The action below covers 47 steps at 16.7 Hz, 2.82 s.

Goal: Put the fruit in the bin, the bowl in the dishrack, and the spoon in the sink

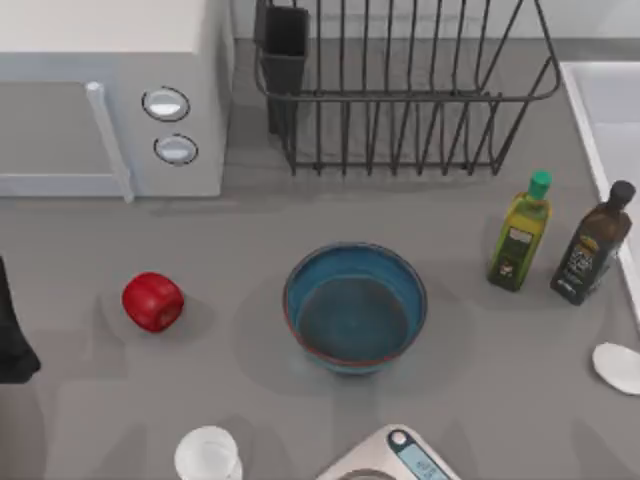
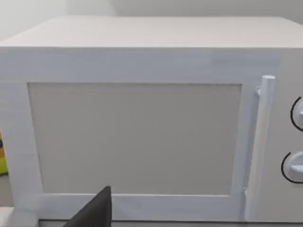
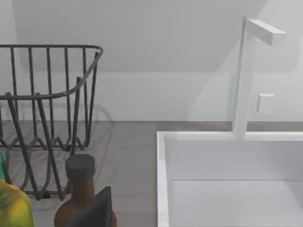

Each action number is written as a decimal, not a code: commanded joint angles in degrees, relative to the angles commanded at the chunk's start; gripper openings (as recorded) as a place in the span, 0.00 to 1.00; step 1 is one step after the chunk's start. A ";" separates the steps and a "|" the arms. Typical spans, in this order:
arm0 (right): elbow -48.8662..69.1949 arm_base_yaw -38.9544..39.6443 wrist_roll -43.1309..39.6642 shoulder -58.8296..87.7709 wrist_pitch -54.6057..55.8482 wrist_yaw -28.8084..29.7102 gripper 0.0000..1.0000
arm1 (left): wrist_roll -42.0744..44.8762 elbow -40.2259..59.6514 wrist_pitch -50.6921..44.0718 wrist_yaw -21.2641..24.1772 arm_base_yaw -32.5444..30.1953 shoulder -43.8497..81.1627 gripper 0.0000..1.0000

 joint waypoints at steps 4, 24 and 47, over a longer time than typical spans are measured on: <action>0.00 0.00 0.00 0.00 0.00 0.00 1.00 | 0.66 1.66 -1.45 0.01 -0.55 1.76 1.00; 0.00 0.00 0.00 0.00 0.00 0.00 1.00 | 17.03 72.12 -54.23 -0.40 -18.50 98.19 1.00; 0.00 0.00 0.00 0.00 0.00 0.00 1.00 | 19.78 71.33 -47.49 -1.49 -20.12 115.92 1.00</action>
